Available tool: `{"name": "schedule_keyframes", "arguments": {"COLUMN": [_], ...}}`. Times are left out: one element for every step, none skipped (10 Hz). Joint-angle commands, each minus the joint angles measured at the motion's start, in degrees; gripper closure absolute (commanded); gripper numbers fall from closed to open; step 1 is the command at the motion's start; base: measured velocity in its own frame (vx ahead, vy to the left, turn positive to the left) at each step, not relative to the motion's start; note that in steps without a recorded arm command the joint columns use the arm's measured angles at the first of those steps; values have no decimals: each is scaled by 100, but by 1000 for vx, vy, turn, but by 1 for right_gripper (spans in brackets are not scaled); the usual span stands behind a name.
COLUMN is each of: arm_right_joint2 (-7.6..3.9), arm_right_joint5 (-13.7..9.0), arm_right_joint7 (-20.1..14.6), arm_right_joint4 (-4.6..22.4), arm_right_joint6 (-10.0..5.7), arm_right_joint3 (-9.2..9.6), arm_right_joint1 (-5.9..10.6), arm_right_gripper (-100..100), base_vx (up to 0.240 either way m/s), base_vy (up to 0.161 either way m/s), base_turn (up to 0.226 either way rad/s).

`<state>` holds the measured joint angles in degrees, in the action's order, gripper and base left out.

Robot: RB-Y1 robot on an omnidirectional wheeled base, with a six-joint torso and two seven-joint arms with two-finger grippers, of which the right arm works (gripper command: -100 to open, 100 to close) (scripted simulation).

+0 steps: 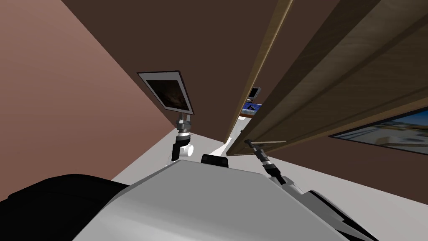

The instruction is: Pull the door open

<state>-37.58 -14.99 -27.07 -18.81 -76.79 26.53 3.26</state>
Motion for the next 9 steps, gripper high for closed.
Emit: {"name": "schedule_keyframes", "arguments": {"arm_right_joint2": [0,5,2,-10,-15,-28,-37,-37,-37], "arm_right_joint5": [0,-18,-26,-51,-60,-87,-105,-105,-105], "arm_right_joint7": [0,-11,-12,-13,-13,-14,-15,-15,-15], "arm_right_joint4": [0,45,51,71,79,101,116,116,116], "arm_right_joint6": [0,-57,-67,-100,-112,-148,-172,-172,-172], "arm_right_joint3": [0,38,45,67,75,99,115,115,115], "arm_right_joint1": [0,-1,-2,-8,-9,-15,-19,-19,-19], "arm_right_gripper": [100,100,100,100,100,100,100,100,100], "base_vx": [-77,-169,-210,-196,-207,-236,-262,-156,-43], "base_vy": [-52,-66,-96,-99,-110,-95,-120,-89,-27], "base_turn": [57,222,169,185,134,220,215,47,-42]}}
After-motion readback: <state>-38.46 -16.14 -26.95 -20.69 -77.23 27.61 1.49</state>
